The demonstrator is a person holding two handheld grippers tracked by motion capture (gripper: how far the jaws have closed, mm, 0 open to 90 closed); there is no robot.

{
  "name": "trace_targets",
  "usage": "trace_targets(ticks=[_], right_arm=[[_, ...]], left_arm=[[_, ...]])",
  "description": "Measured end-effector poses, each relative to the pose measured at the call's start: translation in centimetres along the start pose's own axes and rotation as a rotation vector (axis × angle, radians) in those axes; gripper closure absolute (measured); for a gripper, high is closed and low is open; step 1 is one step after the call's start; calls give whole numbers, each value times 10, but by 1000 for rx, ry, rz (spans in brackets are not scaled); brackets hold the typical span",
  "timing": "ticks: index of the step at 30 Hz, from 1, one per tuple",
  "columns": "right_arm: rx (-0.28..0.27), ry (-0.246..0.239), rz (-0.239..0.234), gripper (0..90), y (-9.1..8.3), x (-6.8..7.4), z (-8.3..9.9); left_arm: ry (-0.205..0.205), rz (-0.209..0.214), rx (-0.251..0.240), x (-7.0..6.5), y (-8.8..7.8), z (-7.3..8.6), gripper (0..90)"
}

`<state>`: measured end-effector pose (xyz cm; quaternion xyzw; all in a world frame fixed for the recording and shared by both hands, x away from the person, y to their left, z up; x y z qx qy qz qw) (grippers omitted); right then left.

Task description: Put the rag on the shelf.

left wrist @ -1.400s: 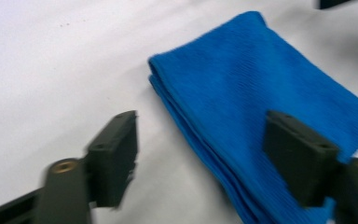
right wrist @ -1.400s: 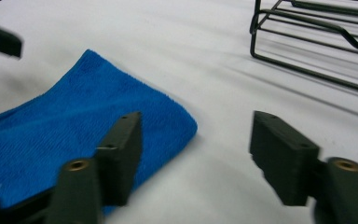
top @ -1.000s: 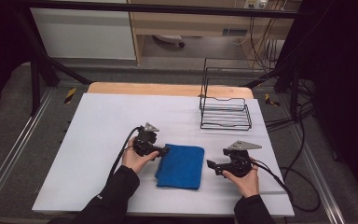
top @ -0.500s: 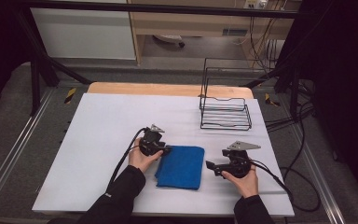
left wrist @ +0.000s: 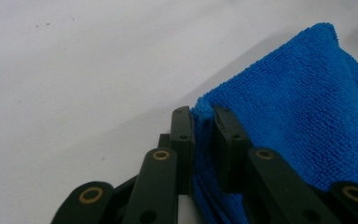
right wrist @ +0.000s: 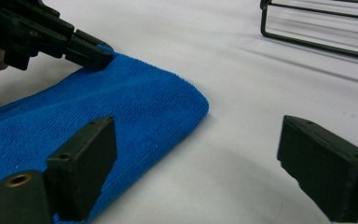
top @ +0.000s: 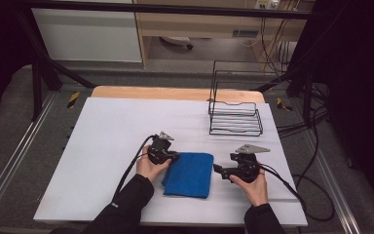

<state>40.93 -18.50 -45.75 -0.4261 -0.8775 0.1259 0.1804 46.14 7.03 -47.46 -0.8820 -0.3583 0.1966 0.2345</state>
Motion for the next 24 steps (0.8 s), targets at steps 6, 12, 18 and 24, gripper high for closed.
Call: trace_targets(ticks=[6, 12, 18, 24], right_arm=[[3, 6, 26, 284, 19, -2, -5], [21, 35, 63, 420, 34, -13, -2], [60, 47, 68, 506, 45, -11, 2], [78, 55, 56, 605, 53, -3, 4]], left_arm=[[23, 6, -15, 0, 0, 2, 795], [36, 17, -20, 1, 0, 3, 795], [55, 17, -25, 0, 0, 3, 795], [65, 19, -27, 0, 0, 3, 796]])
Point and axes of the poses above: each handheld gripper's, and its own axes: y roughly forward along the jaws, z roughly out of its underside, x roughly to its left, the point moved 4 cm from there along y, roughly forward along the jaws, and after that the axes turned 14 degrees about -x, right-handed, at the moved point
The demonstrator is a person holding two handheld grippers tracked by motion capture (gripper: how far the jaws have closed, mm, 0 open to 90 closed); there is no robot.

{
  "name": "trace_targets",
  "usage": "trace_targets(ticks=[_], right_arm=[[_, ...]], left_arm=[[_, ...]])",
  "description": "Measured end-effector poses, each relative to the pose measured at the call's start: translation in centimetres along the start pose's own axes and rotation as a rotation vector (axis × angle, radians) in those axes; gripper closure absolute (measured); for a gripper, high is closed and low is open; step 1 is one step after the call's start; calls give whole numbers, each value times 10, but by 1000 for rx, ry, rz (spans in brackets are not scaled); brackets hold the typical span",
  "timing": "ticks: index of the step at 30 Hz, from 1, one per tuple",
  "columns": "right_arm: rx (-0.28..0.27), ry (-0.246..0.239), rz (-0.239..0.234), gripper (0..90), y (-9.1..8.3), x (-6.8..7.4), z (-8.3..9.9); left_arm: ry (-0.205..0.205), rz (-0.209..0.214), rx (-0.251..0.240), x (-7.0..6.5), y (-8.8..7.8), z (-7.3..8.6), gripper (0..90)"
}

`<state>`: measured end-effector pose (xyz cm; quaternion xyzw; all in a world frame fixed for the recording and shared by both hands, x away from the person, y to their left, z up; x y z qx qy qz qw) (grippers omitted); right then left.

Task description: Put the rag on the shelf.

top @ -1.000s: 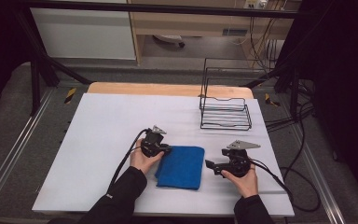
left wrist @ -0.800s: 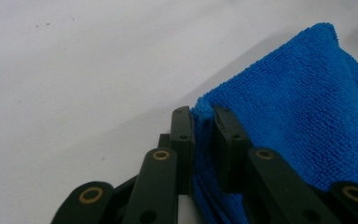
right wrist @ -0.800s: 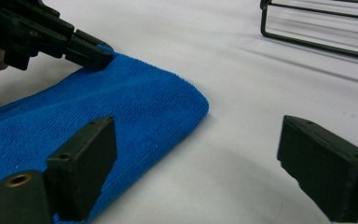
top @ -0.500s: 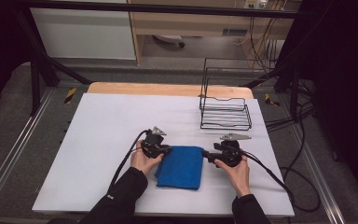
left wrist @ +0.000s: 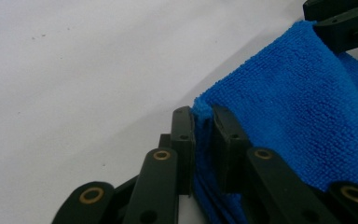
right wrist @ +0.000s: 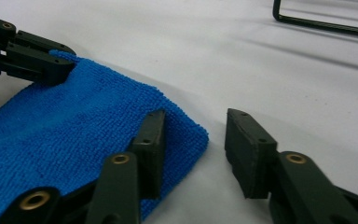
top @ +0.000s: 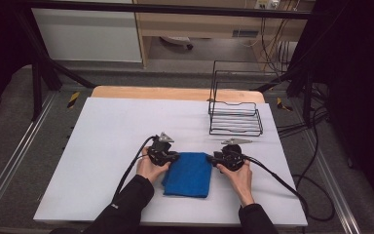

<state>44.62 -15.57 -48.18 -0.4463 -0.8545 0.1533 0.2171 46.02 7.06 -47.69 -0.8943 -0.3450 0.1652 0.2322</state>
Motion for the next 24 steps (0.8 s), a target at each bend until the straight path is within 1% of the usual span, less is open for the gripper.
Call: trace_targets(ticks=[4, 8, 10, 13, 16, 18, 19, 21, 24], right_arm=[[15, 45, -21, 711, 0, 2, 1], [36, 87, -32, 813, 0, 4, 1], [39, 99, -35, 840, 0, 4, 1], [44, 117, -39, 858, 0, 3, 0], [38, 118, -42, 864, -2, 4, -1], [27, 111, -45, 864, -4, 4, -3], [23, 105, -46, 865, -5, 4, -4], [11, 97, -52, 865, -8, 5, -6], [-13, 81, -65, 864, -12, 7, -8]], left_arm=[[4, 6, -2, 0, 0, 0, 795], [-2, 1, 0, 0, 0, 0, 797], [-9, 7, -2, 0, 0, 0, 812], [-27, 17, -8, 1, 0, 0, 829], [-49, 22, -4, 3, -2, -1, 840], [-61, 23, -13, 3, -2, -1, 843], [-55, 20, -12, 4, -3, -1, 844], [-62, 16, -29, 3, -4, -1, 845], [-60, 16, -48, 2, -9, -1, 845]])
Point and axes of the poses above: each handheld gripper's, and its own axes: y roughly forward along the jaws, z roughly out of its underside, x roughly to its left, the point moved 4 cm from there along y, roughly forward along the jaws, and after that the axes turned 14 degrees about -x, right-handed, at the moved point
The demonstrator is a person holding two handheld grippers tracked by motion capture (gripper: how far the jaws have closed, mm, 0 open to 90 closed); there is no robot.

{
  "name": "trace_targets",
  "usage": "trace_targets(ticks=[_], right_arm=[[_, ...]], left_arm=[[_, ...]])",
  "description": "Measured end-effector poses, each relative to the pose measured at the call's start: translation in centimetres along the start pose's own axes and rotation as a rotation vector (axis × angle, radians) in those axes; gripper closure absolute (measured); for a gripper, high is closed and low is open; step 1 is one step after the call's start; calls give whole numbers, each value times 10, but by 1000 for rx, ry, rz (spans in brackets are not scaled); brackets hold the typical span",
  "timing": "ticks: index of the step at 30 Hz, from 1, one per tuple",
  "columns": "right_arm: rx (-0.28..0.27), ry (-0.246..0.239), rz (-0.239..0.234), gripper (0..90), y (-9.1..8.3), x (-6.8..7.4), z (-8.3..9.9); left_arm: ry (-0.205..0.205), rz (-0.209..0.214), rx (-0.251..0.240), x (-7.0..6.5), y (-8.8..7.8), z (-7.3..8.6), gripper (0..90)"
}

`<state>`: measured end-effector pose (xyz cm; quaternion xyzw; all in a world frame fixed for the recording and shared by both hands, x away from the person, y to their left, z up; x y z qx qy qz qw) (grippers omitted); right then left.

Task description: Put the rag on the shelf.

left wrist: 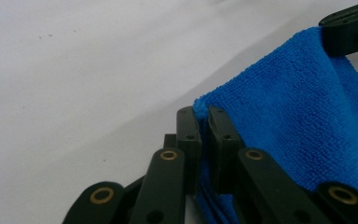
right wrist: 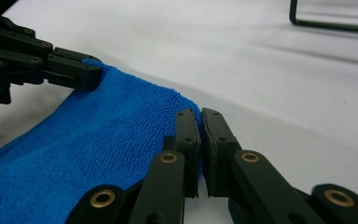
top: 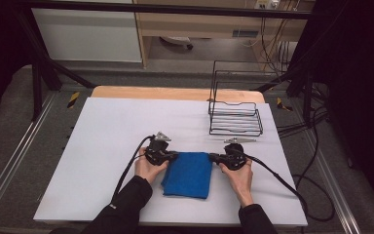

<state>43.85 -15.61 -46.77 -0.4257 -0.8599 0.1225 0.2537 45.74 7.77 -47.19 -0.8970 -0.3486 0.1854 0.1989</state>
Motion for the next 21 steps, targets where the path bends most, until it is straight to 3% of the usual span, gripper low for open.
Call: trace_targets(ticks=[11, 21], right_arm=[[-96, -42, -51, 865, -15, 12, -10], [-161, -91, -68, 866, -26, 23, -20]], left_arm=[[9, -2, -117, -4, -27, -14, 844], [6, 15, -200, -12, -49, -22, 844]])
Point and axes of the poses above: each handheld gripper's, and its own axes: y roughly forward along the jaws, z roughly out of its underside, x roughly to its left, the point moved 4 cm from there along y, roughly forward along the jaws, and after that the axes turned 14 degrees about -x, right-handed, at the moved point
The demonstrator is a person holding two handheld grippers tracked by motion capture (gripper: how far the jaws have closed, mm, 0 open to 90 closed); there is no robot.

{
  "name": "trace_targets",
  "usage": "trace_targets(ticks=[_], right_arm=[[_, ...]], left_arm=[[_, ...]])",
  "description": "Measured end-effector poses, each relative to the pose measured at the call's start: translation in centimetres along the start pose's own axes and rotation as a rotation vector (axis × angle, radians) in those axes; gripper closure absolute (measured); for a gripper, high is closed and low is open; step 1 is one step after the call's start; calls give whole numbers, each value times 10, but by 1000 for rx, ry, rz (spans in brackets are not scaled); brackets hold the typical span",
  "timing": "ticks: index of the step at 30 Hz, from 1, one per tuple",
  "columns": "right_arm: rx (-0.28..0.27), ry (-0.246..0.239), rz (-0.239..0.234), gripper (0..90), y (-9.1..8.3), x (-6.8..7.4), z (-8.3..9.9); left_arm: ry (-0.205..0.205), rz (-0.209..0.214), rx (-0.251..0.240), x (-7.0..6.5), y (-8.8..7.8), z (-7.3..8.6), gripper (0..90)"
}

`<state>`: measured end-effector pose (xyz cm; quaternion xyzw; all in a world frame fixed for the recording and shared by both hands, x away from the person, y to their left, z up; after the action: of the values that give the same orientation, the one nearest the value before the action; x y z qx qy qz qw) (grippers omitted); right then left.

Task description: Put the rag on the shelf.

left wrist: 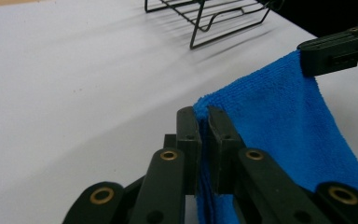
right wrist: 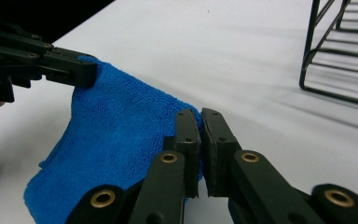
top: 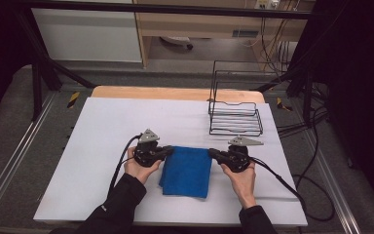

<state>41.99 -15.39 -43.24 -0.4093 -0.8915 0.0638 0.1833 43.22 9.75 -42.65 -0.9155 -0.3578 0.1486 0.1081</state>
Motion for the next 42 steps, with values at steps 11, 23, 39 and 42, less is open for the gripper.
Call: trace_targets(ticks=[11, 23, 39, 42], right_arm=[[-79, -55, 0, 867, -15, 4, -19], [-143, -144, 2, 869, -31, 12, -40], [-205, -235, 9, 871, -43, 27, -59], [-227, -239, 8, 871, -47, 29, -62]], left_arm=[[29, 14, -96, -19, -13, -17, 844], [39, 13, -171, -32, -22, -30, 845], [66, 5, -256, -41, -32, -49, 846], [69, 7, -278, -44, -33, -54, 846]])
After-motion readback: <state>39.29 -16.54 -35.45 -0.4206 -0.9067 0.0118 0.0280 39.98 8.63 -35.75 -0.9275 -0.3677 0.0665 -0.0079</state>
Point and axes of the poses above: each handheld gripper's, and its own axes: y roughly forward along the jaws, z roughly out of its underside, x roughly to its left, the point moved 4 cm from there along y, roughly forward along the jaws, and after that the axes turned 14 degrees about -x, right-handed, at the moved point
